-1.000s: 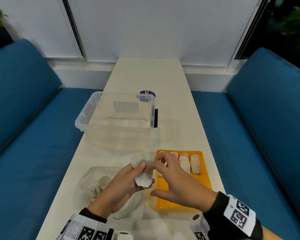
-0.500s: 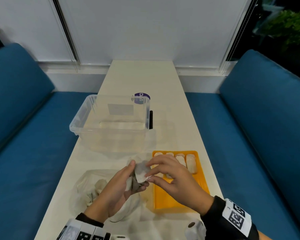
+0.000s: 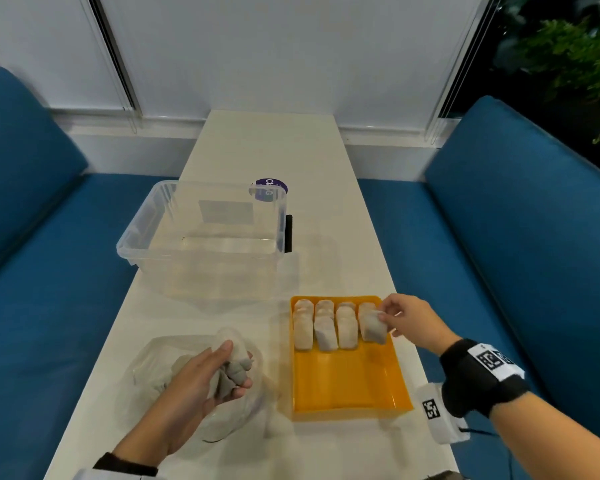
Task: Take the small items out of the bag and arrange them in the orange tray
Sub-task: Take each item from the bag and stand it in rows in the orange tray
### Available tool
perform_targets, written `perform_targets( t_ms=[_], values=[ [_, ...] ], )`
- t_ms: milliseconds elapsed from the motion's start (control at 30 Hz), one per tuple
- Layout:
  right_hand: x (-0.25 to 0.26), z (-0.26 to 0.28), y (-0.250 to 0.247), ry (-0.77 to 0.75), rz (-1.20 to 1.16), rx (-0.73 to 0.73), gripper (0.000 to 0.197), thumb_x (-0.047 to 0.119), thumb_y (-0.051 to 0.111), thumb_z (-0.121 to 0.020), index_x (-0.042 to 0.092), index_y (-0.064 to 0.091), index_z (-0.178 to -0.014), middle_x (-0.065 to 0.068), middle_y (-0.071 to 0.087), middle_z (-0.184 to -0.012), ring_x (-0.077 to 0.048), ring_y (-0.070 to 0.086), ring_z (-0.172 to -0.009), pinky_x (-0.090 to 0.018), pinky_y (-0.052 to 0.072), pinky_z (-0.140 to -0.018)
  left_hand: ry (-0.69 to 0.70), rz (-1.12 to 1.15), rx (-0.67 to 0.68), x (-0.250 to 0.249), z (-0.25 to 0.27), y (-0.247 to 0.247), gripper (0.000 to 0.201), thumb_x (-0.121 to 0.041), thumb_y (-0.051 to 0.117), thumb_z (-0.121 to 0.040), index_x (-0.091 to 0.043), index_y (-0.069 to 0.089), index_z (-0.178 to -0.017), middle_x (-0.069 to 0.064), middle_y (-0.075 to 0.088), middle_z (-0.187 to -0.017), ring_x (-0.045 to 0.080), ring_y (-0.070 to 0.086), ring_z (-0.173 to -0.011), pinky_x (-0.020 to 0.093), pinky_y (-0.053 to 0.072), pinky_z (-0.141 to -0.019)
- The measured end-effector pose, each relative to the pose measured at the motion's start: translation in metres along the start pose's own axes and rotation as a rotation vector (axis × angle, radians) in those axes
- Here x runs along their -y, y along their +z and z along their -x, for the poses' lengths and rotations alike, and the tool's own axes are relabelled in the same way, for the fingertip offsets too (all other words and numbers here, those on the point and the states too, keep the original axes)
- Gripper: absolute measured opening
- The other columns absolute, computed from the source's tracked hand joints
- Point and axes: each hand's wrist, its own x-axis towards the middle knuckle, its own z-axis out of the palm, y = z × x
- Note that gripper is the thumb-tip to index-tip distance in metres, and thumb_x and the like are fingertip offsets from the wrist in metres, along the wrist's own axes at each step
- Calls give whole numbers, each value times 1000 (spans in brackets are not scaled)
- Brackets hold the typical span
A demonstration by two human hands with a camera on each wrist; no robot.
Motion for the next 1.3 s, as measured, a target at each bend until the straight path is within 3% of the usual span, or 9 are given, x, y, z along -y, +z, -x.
perform_targets(
  t_ms=[100,333,700,800,933,1033,1133,1200,1300],
  values=[
    [-13,-12,4,40,145,31,3,21,56,-93,20,58,-95,-3,63,-94,-17,58,-86,-21,44,-71,-13,-20,-18,1,0,-1,43,-30,40,-97,5,65,-97,19,62,-77,15,61,-59,20,54,-57],
    [-7,-26,23,15,346,132,13,21,51,-95,18,58,-106,-3,60,-103,-16,52,-90,-21,39,-75,-31,-32,-28,-1,-2,0,43,-29,41,-97,7,65,-95,22,62,-80,21,59,-68,28,53,-71],
    [-10,-31,28,-84,467,-3,19,13,47,-94,15,55,-112,-6,56,-115,-20,56,-98,-26,48,-86,-46,-30,-3,1,-5,-2,43,-28,41,-97,8,63,-99,18,60,-78,21,59,-71,27,54,-70],
    [-5,-27,27,-131,475,-62,28,14,48,-94,17,50,-122,-4,49,-122,-18,54,-102,-24,48,-86,-43,-27,19,-1,-5,2,39,-26,43,-96,8,63,-99,20,61,-81,20,61,-70,28,55,-71],
    [31,-10,27,-280,333,-140,21,23,48,-96,20,55,-116,3,53,-114,-7,51,-91,-14,41,-78,-18,-36,37,-2,-4,7,29,-18,45,-96,4,64,-98,16,64,-77,18,65,-70,26,56,-67],
    [70,17,32,-394,140,-37,15,27,53,-94,23,61,-106,11,58,-98,-2,49,-76,-8,39,-66,6,-101,58,-2,-5,9,26,-14,45,-95,4,64,-100,13,64,-77,17,63,-70,23,56,-64],
    [103,41,44,-462,-61,161,15,33,59,-90,24,66,-100,12,64,-96,0,53,-77,-9,42,-69,40,-185,91,-2,-6,12,28,-17,48,-94,6,64,-97,8,65,-79,13,63,-70,20,53,-63],
    [114,47,56,-462,-143,281,21,35,61,-89,20,68,-102,14,64,-95,8,52,-77,-7,41,-69,68,-251,128,-2,-6,14,24,-21,51,-93,-3,67,-96,5,64,-77,10,63,-68,20,52,-65],
    [117,47,74,-465,-196,322,16,31,65,-87,18,68,-95,11,62,-89,4,50,-72,-8,39,-66,81,-315,143,0,-5,17,20,-26,53,-91,-12,68,-92,2,64,-75,9,63,-68,22,52,-66]
  ],
)
